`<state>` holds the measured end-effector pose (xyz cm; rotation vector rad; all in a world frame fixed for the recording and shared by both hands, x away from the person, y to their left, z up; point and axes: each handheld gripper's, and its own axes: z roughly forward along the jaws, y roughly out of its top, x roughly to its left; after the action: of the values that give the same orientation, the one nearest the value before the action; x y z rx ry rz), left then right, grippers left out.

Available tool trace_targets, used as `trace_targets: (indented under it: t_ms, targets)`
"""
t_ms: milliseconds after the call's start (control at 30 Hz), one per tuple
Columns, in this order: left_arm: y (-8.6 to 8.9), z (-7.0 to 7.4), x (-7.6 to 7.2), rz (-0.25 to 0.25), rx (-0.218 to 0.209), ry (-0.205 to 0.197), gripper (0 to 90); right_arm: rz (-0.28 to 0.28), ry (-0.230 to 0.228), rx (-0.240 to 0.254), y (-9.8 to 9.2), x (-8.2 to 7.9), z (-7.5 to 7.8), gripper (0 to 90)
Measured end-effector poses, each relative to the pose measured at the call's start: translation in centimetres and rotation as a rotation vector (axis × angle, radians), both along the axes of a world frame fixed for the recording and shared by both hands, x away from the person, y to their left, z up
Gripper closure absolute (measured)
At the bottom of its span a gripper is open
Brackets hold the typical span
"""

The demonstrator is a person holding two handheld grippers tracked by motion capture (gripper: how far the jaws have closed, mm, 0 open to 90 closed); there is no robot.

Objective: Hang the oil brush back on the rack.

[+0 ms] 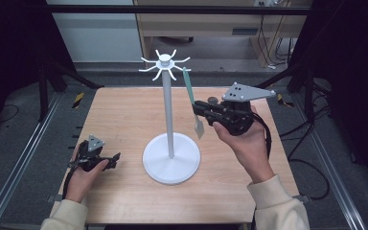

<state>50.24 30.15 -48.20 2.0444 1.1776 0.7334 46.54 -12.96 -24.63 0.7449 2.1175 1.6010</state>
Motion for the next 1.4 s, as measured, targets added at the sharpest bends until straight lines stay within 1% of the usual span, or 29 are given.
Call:
trace_targets:
  t_ms: [133,233,400,467,633,800,933,1033,1133,1233,1400]
  targets:
    - [0.0,0.0,0.0,0.0,0.0,0.001,5.8,-0.003,-0.002,0.012,-0.2,0.1,0.0,88.1]
    - [0.0,0.0,0.0,-0.001,0.001,0.001,5.8,-0.005,0.004,0.011,-0.4,0.1,-0.1,87.5]
    - [0.0,0.0,0.0,-0.001,0.0,0.001,5.8,-0.014,-0.001,0.003,-0.6,0.1,-0.1,87.2]
    - [0.0,0.0,0.0,-0.001,0.0,0.001,5.8,-0.024,-0.006,-0.02,-0.8,0.0,-0.1,87.2]
    - [0.0,0.0,0.0,-0.001,0.001,0.002,5.8,-0.053,-0.014,-0.057,-1.4,-0.2,-0.3,87.0]
    - [-0.1,0.0,0.0,-0.001,0.002,0.003,5.8,-0.085,-0.001,-0.077,-2.3,-0.3,-0.9,86.8]
    - [-0.1,0.0,0.0,-0.003,0.005,0.005,5.8,-0.117,0.003,-0.103,-3.1,-0.3,-1.3,85.7]
    - [-0.1,-0.1,0.0,-0.001,0.003,0.004,5.8,-0.143,0.002,-0.127,-3.6,-0.2,-1.8,83.3]
    - [-0.1,-0.1,0.0,-0.004,0.007,0.009,5.8,-0.166,0.008,-0.139,-4.0,-0.2,-2.2,79.3]
    - [-0.1,-0.1,0.0,-0.005,0.008,0.01,5.8,-0.185,0.009,-0.141,-4.4,-0.2,-2.4,75.9]
    - [-0.1,-0.1,0.0,-0.005,0.009,0.01,5.8,-0.215,0.015,-0.144,-5.0,-0.2,-2.8,67.0]
